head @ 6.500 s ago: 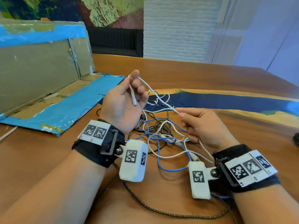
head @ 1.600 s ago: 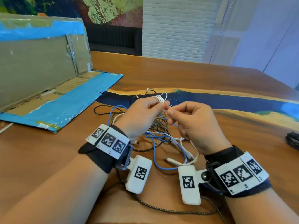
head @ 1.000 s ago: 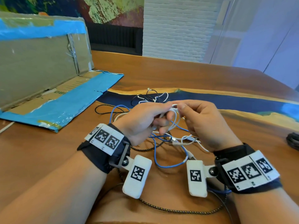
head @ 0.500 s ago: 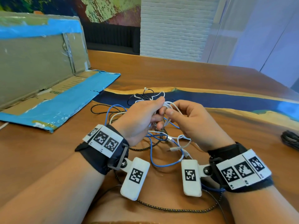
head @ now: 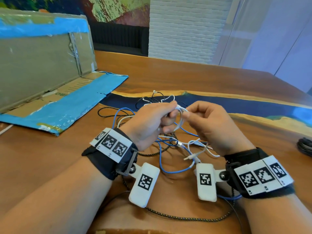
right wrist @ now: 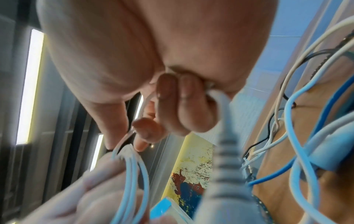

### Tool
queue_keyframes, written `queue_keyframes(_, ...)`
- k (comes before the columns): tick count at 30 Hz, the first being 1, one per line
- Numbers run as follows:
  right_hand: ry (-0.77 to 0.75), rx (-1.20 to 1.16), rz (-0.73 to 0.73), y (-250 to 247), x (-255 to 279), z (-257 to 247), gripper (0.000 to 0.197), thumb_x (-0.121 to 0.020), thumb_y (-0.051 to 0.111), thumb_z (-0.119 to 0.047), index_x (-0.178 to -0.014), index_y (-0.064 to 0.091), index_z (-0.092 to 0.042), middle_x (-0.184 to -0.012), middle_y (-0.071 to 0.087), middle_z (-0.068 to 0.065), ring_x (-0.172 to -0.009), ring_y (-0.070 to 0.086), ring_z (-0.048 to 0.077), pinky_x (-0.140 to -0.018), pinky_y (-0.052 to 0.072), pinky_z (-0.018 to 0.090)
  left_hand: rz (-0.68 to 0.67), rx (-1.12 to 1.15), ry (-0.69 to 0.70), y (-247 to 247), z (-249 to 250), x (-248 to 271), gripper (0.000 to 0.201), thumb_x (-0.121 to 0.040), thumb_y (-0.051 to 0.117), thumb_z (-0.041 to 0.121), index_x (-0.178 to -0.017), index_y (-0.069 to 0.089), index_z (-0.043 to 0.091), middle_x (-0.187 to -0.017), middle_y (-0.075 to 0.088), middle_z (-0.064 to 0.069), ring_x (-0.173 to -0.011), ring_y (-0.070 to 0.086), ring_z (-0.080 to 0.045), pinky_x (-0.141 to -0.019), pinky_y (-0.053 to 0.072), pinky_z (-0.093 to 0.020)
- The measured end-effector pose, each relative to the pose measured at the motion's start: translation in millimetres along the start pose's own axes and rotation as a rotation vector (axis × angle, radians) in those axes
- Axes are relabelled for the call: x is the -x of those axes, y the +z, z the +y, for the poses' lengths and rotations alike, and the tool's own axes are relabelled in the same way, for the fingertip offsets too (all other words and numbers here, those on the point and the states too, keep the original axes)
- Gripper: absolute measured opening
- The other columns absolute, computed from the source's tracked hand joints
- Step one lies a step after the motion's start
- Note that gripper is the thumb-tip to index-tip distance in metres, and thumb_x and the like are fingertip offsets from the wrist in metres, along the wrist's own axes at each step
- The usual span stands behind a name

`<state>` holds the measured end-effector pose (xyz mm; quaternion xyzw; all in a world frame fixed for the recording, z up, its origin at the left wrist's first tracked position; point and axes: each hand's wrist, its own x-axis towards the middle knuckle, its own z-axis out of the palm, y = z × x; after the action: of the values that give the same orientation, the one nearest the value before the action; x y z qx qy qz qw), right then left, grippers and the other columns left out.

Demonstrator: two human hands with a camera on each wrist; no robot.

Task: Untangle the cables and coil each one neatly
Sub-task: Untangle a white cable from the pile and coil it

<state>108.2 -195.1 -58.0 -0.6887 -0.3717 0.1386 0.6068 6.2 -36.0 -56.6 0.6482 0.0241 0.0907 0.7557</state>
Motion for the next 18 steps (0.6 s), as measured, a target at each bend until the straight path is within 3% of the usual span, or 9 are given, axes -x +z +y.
queue_keyframes(3,-0.056,-0.244,0.094,-7,-2,-2,0.010,-0.097,0.062,-0.003,-0.091,0.068,-0.008,-0.061,0.056,0.002,-0.045,0.035,0.010,-0.042,0.026,0.021,0.032,0.134,-0.046,-2,3,-1,0.045,-0.111,0.036,0.030,-0.071,0.045,0.014,-0.058,0.022,0.006,-0.054,0.019,-0.013,-0.058,0.018,-0.028)
queue_keyframes(6,-0.157,-0.069,0.127,-3,-2,0,0.010,-0.092,0.069,0.002,-0.091,0.075,-0.007,-0.073,0.074,0.006,-0.063,0.063,0.014,-0.060,0.050,0.023,0.012,0.241,-0.089,-1,4,-1,0.050,-0.111,0.034,0.036,-0.065,0.044,0.018,-0.054,0.021,0.008,-0.049,0.018,-0.011,-0.067,0.010,-0.035)
queue_keyframes(8,-0.161,0.019,0.125,5,-1,1,0.009,-0.087,0.076,-0.001,-0.092,0.078,-0.007,-0.083,0.079,0.004,-0.078,0.073,0.013,-0.071,0.055,0.021,-0.017,0.271,-0.103,0,3,-1,0.052,-0.110,0.035,0.037,-0.062,0.044,0.019,-0.053,0.019,0.008,-0.049,0.016,-0.011,-0.065,0.010,-0.035)
queue_keyframes(13,-0.125,0.004,0.234,18,-1,6,0.008,-0.084,0.082,-0.010,-0.091,0.082,-0.012,-0.084,0.079,0.004,-0.082,0.075,0.017,-0.075,0.061,0.031,-0.060,0.265,-0.121,4,1,1,0.052,-0.109,0.037,0.036,-0.061,0.043,0.019,-0.054,0.018,0.006,-0.052,0.014,-0.012,-0.059,0.012,-0.029)
queue_keyframes(18,-0.002,-0.193,0.105,28,4,5,0.010,-0.085,0.078,-0.006,-0.094,0.082,-0.008,-0.088,0.079,0.013,-0.085,0.077,0.027,-0.081,0.063,0.038,0.000,0.173,-0.049,6,0,0,0.051,-0.111,0.035,0.033,-0.064,0.042,0.016,-0.059,0.015,0.002,-0.057,0.012,-0.015,-0.057,0.014,-0.029)
